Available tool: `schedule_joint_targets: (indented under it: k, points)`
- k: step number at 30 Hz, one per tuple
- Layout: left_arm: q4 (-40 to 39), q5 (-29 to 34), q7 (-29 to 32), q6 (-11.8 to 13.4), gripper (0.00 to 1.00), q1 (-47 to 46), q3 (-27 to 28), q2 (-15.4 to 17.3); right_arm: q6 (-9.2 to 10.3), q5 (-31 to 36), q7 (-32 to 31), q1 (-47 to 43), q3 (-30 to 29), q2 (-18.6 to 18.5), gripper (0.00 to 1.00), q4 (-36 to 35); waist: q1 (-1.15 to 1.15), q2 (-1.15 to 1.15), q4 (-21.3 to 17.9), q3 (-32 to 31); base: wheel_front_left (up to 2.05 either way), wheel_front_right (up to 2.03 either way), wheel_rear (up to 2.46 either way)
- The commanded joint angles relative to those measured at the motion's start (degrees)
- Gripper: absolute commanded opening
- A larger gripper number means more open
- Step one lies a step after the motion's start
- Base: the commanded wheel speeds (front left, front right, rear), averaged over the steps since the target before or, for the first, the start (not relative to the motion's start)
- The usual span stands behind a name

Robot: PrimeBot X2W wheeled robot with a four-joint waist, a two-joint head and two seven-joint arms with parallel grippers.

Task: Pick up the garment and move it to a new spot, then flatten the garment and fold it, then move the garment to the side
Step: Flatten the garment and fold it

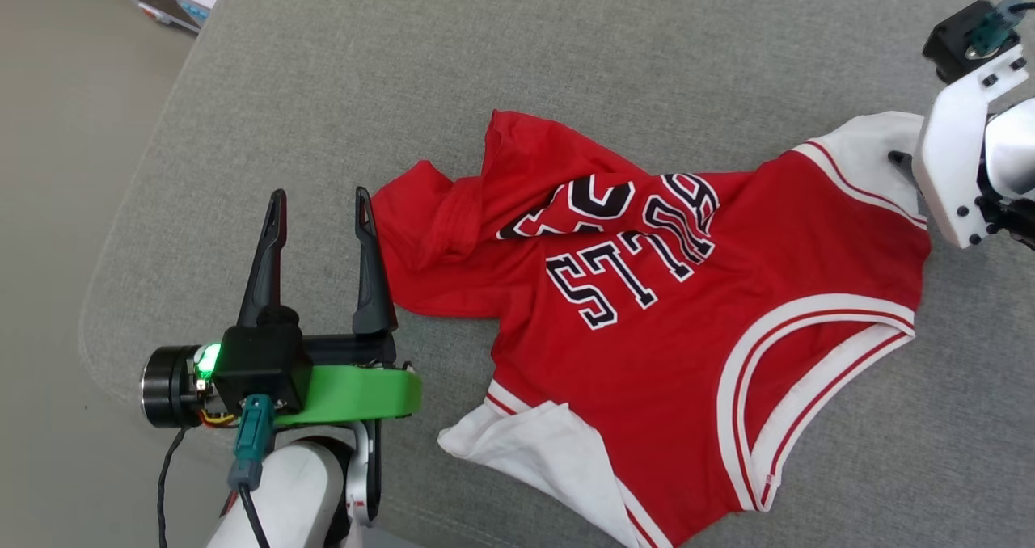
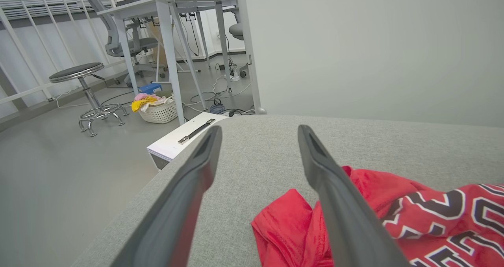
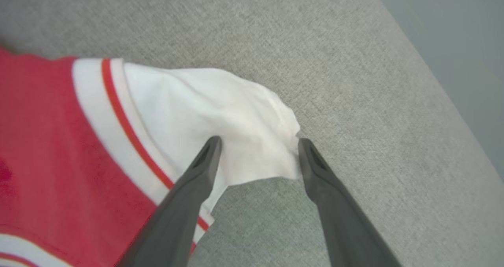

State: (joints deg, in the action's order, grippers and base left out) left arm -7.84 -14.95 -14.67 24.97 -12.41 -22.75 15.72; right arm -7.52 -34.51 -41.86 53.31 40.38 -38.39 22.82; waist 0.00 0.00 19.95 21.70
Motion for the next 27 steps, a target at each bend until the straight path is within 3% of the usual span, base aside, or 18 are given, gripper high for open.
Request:
schedule_joint_targets:
  k: [1,10,11,12,19,21,27]
  points:
    - [0.1,1.3,-0.3,-1.1,1.00,0.6,1.1,-1.4,0.03,0.4,0.1,1.2,2.4,-0.4,1.00,1.2,0.00,0.00,2.5,3.4,0.00,0.00,0.00]
    - [1.9,5.6,-0.3,-7.6,1.00,0.3,6.6,-7.1,0.03,-4.6,1.1,1.0,13.6,-1.0,1.00,9.4,0.00,0.00,3.1,4.8,0.00,0.00,0.00]
    - [2.0,6.0,-0.3,-8.0,1.00,0.4,7.2,-7.4,0.03,-4.9,2.1,1.4,14.1,-1.2,0.25,9.5,0.00,0.00,2.8,4.6,0.00,0.00,0.00]
    - [2.2,6.5,-0.3,-8.5,1.00,0.6,7.8,-7.7,0.03,-5.4,3.4,2.0,14.7,-1.4,0.00,9.5,0.00,0.00,2.4,4.3,0.00,0.00,0.00]
    - [3.1,8.9,-0.3,-10.9,1.00,2.5,10.9,-8.4,0.03,-8.2,17.6,4.3,13.1,-3.1,0.00,8.4,0.00,0.00,-0.8,-0.5,0.00,0.00,0.00]
    - [3.3,9.8,-0.3,-11.6,1.00,4.0,12.0,-8.3,0.03,-9.0,22.0,2.8,11.5,-5.4,0.00,7.2,0.00,0.00,-2.6,-3.0,0.00,0.00,0.00]
    - [3.1,10.8,-0.3,-12.5,1.00,6.8,13.8,-7.8,0.03,-11.7,25.7,-4.1,7.5,-9.9,0.00,4.4,0.00,0.00,-6.9,-6.7,0.00,0.00,0.00]
